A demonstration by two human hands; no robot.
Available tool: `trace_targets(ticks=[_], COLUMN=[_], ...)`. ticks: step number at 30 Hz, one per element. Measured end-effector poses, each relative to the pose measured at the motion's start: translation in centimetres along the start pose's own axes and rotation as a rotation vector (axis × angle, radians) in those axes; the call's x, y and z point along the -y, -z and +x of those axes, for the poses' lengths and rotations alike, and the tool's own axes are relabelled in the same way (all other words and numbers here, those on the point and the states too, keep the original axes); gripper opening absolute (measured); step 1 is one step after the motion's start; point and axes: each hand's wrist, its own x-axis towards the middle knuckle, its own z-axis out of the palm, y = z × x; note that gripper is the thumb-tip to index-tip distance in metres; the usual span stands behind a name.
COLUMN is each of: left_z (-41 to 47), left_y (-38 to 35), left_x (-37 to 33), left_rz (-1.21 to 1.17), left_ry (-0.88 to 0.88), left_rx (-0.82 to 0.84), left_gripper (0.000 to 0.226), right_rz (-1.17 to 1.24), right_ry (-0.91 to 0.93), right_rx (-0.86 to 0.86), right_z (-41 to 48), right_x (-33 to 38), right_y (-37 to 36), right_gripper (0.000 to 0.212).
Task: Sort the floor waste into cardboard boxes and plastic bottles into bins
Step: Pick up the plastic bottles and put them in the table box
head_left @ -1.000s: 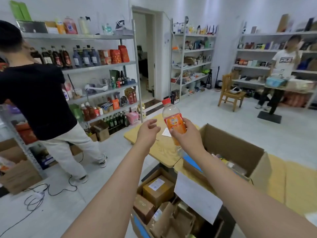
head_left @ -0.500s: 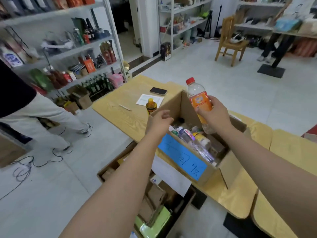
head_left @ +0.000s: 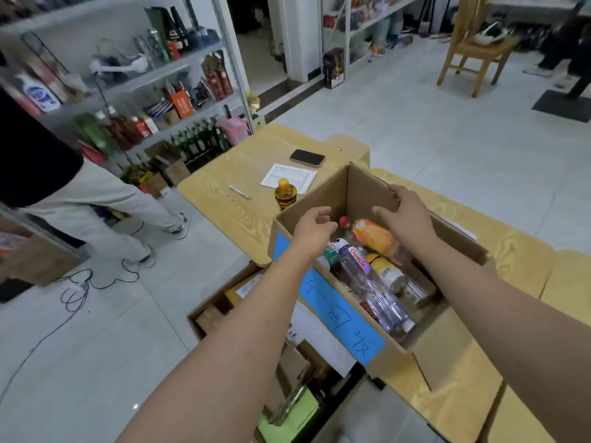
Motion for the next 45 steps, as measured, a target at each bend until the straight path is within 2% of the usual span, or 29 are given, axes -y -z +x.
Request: trace_targets(ticks=[13, 24, 33, 39, 45], left_z=[-1.7, -7.9, -19.2, -28.7, -37.0], left_y=[2.4, 14.1, 29.7, 38.4, 46.5], left_x=[0.4, 4.6, 15.0, 24.7, 35.4], left_rz=[-0.042, -0.186, -0.311, -0.412, -0.46], left_ry=[-0.036, 0.0, 0.071, 0.13, 0.232], left_rx=[-0.06, -0.249, -0.532, -0.601, -0.662], left_gripper=[0.042, 0.043, 0.04, 0.04, 0.039], right_rz=[0.009, 0.017, -0.009, -0.053, -0.139], right_ry=[0.1, 0.267, 0.504, 0.541, 0.496], right_rx=[0.062, 0.23, 0.492, 0.645, 0.756], right_z=[-0.4, -6.4, -19.8, -33.0, -43.1], right_x=[2.9, 13.1, 24.1, 27.1, 27.5], right_y=[-2.5, -11.2, -24.2, -33.0, -40.2], right_gripper=[0.057, 0.054, 0.053, 0.055, 0.057])
